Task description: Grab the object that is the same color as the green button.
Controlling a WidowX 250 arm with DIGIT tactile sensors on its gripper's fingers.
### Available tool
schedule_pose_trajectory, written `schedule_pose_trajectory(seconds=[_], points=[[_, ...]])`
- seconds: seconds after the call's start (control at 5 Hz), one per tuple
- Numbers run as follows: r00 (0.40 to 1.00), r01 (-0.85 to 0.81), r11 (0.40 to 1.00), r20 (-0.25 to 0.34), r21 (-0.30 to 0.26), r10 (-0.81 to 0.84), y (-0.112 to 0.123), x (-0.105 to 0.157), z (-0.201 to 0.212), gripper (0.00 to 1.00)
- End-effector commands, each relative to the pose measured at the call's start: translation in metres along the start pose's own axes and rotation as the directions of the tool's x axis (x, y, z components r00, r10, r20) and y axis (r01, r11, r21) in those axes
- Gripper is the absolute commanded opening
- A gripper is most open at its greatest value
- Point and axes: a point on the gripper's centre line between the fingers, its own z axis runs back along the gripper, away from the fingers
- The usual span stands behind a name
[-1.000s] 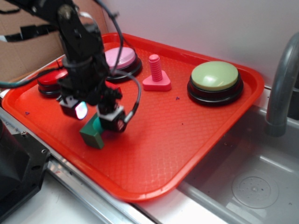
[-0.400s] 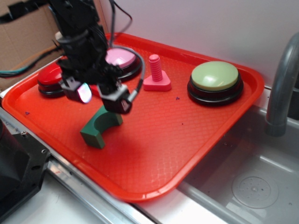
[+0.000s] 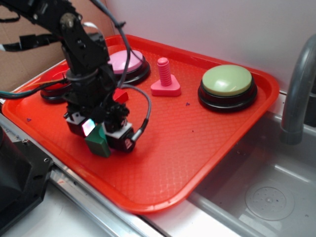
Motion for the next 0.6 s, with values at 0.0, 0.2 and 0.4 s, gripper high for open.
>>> schedule_pose_trajectory(seconds=[0.0,0.2,0.4], points=[[0.998,0.033,0.999,0.047,-0.001,-0.033,0.003,0.006,0.023,0.0],[0.991,0.104,0.994,0.081,0.025,-0.106,0.0,0.013,0.06,0.0],[0.984,0.142,0.989,0.106,0.039,-0.145,-0.003,0.016,0.105,0.0]])
